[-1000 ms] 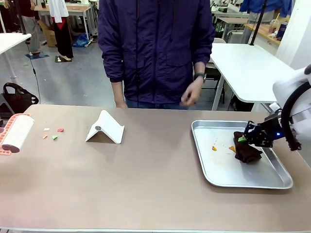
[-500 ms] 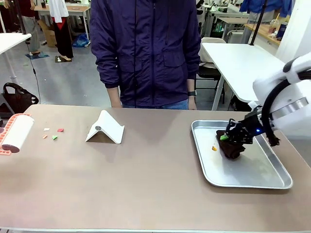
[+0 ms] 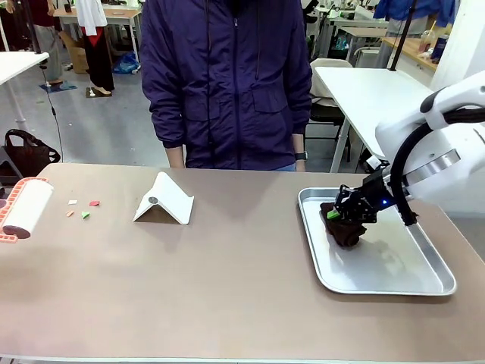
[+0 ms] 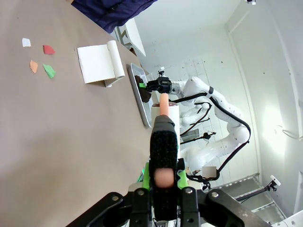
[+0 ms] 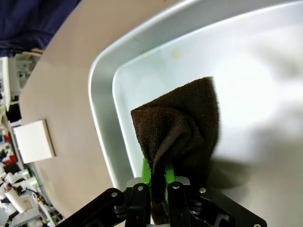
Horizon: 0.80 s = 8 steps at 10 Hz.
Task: Clean the surface of the table.
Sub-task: If a person points to the right, clean the right side of the table with your right hand, and if they point to the left, clean the left side with your left hand.
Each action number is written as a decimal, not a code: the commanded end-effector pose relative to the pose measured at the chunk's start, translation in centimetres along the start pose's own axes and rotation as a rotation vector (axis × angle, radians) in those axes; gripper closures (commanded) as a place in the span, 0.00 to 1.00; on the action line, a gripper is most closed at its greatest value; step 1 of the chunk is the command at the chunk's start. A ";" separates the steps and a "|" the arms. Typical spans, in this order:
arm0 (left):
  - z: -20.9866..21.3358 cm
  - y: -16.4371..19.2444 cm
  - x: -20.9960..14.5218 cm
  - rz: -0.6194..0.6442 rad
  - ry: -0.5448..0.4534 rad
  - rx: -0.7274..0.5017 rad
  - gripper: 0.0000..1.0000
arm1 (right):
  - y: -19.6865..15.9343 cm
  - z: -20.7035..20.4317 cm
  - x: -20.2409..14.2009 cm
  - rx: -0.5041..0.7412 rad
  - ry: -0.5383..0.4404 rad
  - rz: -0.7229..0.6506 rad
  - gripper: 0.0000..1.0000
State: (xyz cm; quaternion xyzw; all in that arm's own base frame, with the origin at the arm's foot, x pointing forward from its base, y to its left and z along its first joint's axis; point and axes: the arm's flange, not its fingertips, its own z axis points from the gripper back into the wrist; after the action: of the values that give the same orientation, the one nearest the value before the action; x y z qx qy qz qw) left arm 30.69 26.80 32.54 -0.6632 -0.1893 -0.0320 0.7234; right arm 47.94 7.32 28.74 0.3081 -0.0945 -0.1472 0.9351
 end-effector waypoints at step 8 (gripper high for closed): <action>0.0 -0.3 -0.1 -0.002 -0.001 -0.005 0.96 | -5.3 5.3 0.4 -0.170 0.030 0.006 0.88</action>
State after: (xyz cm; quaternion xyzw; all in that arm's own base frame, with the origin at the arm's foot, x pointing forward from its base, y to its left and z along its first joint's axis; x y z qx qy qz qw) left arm 30.68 26.82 32.55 -0.6631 -0.1895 -0.0318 0.7235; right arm 46.81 1.74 29.52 0.2570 -0.0943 -0.1400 0.9516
